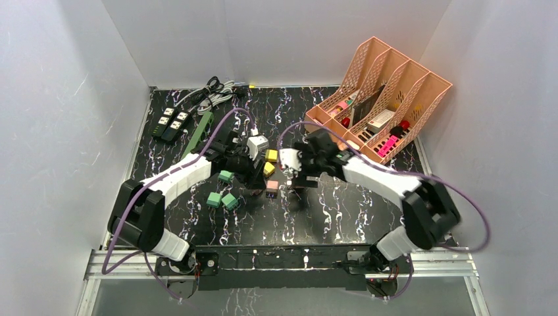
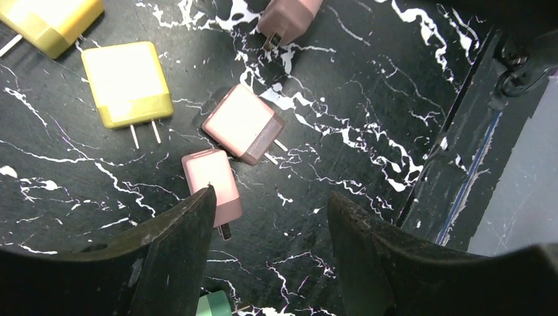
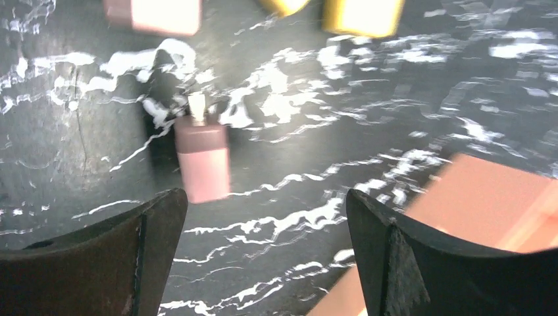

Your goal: Pull the plug off the socket

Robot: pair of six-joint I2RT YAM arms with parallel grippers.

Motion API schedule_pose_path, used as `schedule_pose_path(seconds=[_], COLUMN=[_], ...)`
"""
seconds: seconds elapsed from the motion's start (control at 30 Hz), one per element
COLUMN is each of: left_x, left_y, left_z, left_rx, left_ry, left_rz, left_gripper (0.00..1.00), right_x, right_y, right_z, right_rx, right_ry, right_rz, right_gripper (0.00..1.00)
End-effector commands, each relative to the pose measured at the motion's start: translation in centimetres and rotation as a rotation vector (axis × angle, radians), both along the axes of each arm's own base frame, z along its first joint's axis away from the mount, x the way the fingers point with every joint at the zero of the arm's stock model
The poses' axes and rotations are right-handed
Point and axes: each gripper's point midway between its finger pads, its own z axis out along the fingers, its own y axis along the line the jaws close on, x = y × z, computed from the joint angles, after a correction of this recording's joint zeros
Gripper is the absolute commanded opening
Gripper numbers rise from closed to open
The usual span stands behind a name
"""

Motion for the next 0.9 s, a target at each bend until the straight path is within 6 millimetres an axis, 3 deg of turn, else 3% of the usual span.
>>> schedule_pose_path(seconds=[0.0, 0.07, 0.13, 0.2, 0.23, 0.4, 0.5, 0.57, 0.73, 0.87], left_x=[-0.4, -0.6, -0.8, -1.1, -1.4, -1.3, -0.6, -0.3, 0.8, 1.6], left_y=[0.0, -0.1, 0.0, -0.1, -0.1, 0.2, 0.8, 1.1, 1.3, 2.0], left_z=[-0.5, -0.8, -1.3, -1.9, -2.1, -4.1, -5.4, -5.9, -4.7, -3.7], left_rx=[0.036, 0.042, 0.056, 0.065, 0.070, 0.134, 0.196, 0.223, 0.227, 0.233], left_ry=[0.013, 0.023, 0.042, 0.062, 0.073, 0.108, 0.121, 0.128, 0.065, -0.020], left_rz=[-0.026, -0.032, -0.034, -0.039, -0.044, -0.018, 0.023, 0.044, 0.078, 0.110], left_gripper=[0.59, 0.57, 0.57, 0.58, 0.58, 0.52, 0.50, 0.50, 0.54, 0.67], right_x=[2.1, 2.0, 3.5, 4.8, 4.8, 4.4, 3.5, 2.7, 0.5, -1.6], right_y=[3.0, 2.0, 0.2, -2.2, -2.3, -2.0, -2.1, -1.2, -0.2, 0.6], right_z=[12.8, 15.1, 17.2, 17.7, 17.8, 15.1, 12.0, 10.2, 7.7, 6.9], right_rx=[0.561, 0.725, 0.904, 1.006, 1.007, 0.984, 0.968, 0.936, 0.821, 0.757], right_ry=[-0.289, -0.283, -0.197, -0.053, 0.031, 0.320, 0.491, 0.637, 0.870, 1.067], right_rz=[-0.097, -0.269, -0.617, -0.992, -1.056, -1.405, -1.656, -1.798, -2.068, -2.244], right_gripper=[0.98, 0.98, 0.98, 0.98, 0.98, 0.98, 0.95, 0.97, 0.98, 0.98])
